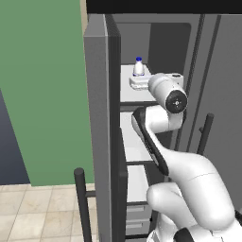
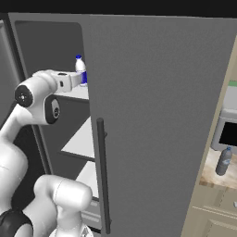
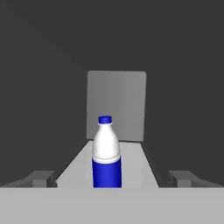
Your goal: Take the bottled waters from the counter and place them in the freezer to freeze. Close the freezer door after placing the bottles.
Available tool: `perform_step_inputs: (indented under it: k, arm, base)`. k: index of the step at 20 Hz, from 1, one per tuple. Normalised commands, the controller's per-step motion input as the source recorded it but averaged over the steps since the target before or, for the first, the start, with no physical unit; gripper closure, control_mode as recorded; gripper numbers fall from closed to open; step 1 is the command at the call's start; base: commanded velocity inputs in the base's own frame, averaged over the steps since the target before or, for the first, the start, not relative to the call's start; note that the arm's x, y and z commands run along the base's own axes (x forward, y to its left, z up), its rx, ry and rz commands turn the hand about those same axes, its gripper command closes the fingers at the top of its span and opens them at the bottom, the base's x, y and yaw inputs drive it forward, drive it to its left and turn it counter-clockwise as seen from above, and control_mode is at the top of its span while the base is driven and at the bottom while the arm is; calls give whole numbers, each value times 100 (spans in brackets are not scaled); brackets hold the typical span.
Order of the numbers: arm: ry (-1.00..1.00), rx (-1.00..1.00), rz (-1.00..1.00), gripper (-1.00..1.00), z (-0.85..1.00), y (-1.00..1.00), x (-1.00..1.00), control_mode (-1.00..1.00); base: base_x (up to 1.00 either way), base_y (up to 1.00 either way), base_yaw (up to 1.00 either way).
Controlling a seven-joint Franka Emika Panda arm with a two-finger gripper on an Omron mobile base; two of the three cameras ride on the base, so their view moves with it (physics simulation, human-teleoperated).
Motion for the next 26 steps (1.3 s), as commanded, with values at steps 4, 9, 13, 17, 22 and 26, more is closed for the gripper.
perform_step_inputs:
  k: [4,9,13,17,22,26]
  arm:
    - [6,0,0,-100,13,0,-68,-100]
    - [9,0,0,-100,12,0,-80,-100]
    - [14,0,0,-100,6,0,-95,-100]
    - [12,0,0,-100,0,0,-100,-100]
    - [0,3,0,-100,0,0,-100,-100]
    - [3,3,0,-100,0,0,-99,-100]
  base:
    - [0,0,0]
    - [0,0,0]
    - [0,0,0]
    - [0,0,0]
    - [0,0,0]
    - [0,0,0]
